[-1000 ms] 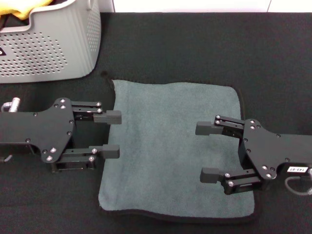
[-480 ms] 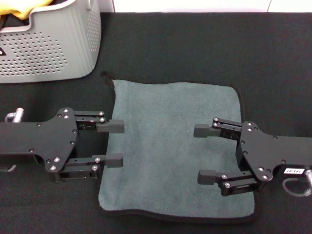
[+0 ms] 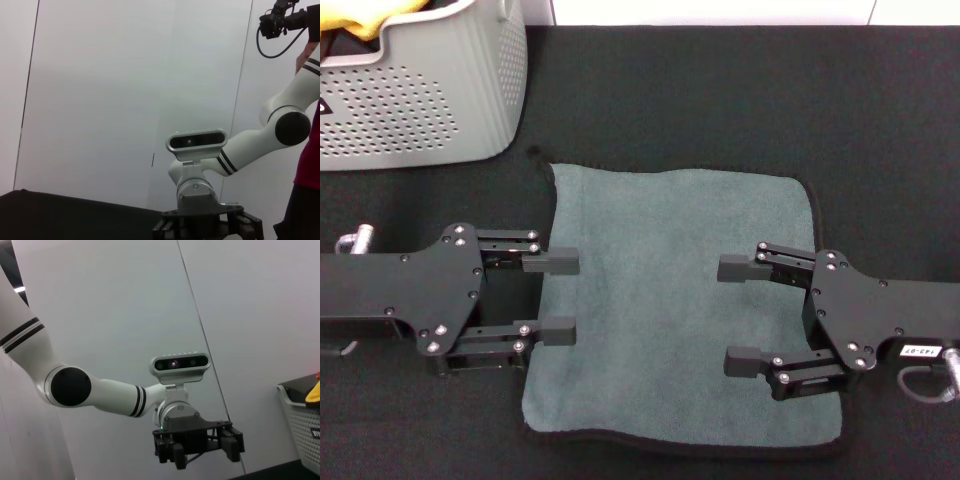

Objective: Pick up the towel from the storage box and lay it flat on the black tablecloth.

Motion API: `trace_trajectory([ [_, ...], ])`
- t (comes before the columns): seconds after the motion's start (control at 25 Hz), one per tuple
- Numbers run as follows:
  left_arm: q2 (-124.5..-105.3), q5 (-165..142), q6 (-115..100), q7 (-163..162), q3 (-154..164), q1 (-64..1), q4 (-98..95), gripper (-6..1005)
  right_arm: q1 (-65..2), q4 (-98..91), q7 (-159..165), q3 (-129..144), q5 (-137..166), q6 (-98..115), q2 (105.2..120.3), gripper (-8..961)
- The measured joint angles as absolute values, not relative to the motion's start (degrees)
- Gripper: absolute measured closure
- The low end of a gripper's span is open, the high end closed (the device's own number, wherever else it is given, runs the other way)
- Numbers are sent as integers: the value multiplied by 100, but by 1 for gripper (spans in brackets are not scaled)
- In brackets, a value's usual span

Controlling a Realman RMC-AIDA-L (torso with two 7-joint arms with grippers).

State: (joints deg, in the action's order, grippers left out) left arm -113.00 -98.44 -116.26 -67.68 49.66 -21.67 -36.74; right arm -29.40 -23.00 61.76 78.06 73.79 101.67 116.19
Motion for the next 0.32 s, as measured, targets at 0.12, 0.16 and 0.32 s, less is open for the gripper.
trace_trajectory([
  [0.12,-11305,-9844,-11615,-6767,4947,-2167,-3674,425,-2949,-2300,6135,7804,7379,10164,11619,65],
  [0.16,-11308,-9844,-11605,-6768,4937,-2166,-3673,425,-2956,-2300,6123,7804,7379,10159,11619,65],
  [0.32,-11313,-9844,-11585,-6767,4950,-2171,-3674,425,-2969,-2301,6114,7804,7382,10072,11619,65],
])
